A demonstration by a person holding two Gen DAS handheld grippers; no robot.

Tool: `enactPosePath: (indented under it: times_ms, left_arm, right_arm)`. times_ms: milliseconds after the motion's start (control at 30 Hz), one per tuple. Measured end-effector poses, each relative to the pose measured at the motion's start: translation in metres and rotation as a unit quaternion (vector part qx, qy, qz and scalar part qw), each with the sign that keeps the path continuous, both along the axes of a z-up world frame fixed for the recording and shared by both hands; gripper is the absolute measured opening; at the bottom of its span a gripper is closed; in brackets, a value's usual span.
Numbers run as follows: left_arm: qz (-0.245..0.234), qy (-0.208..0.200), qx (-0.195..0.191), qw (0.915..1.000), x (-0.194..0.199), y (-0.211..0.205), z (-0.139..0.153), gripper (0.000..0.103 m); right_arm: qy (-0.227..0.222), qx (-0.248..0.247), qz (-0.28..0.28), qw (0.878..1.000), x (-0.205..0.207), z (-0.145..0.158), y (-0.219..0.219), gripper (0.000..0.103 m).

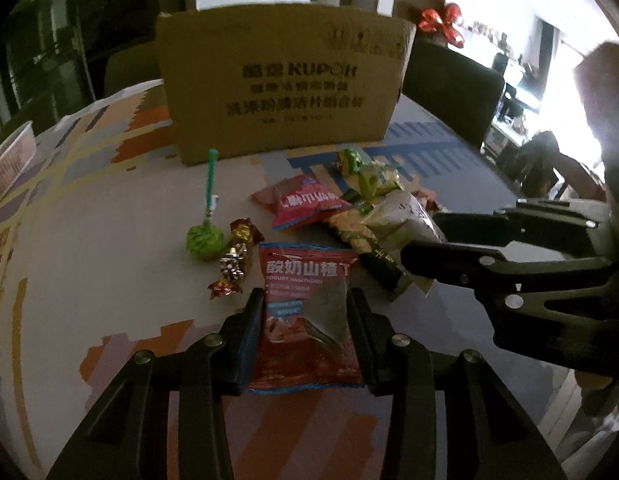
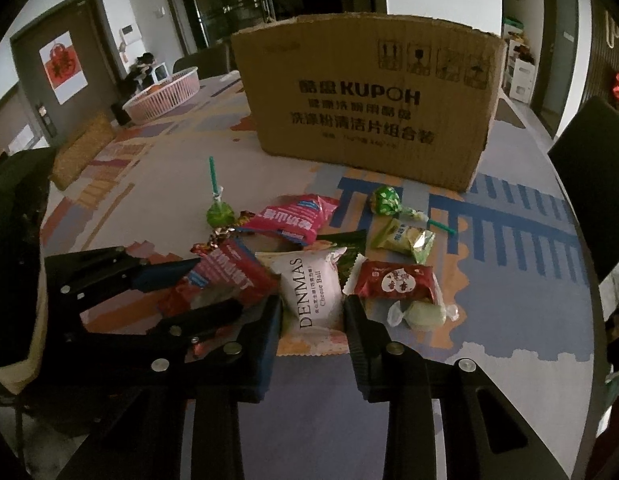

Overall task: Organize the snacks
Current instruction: 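Grasp the red hawthorn packet with the left tool while the right tool grasps the white DENMAS pastry, then carry both packets into the cardboard box and open both tools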

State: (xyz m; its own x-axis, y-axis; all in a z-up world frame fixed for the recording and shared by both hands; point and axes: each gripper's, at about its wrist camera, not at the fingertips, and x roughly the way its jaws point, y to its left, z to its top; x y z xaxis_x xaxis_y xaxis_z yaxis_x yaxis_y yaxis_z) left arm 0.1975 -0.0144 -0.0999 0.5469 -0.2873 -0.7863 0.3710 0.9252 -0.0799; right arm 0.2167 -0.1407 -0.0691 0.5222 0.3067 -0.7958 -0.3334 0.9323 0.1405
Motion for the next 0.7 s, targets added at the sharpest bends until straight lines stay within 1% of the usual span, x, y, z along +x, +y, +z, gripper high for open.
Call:
enactPosePath:
  times_ms: [167, 467, 700]
  left_arm:
    - [0.016, -0.017, -0.012, 0.9997, -0.007, 0.005, 0.019, 0.041]
    - [0.021, -0.057, -0.023, 0.9979, -0.008, 0.003, 0.055, 0.041]
    - [0.024, -0.1, -0.031, 0.9943, -0.005, 0.001, 0.084, 0.041]
  right_arm:
    - [-0.01, 0.007, -0.007, 1.0, -0.007, 0.01, -0.005, 0.033]
    - [-0.043, 0.02, -0.016, 0.999, -0.013, 0.037, -0.01, 0.033]
    - [-0.072, 0.028, -0.03, 0.997, -0.01, 0.058, -0.017, 0.033]
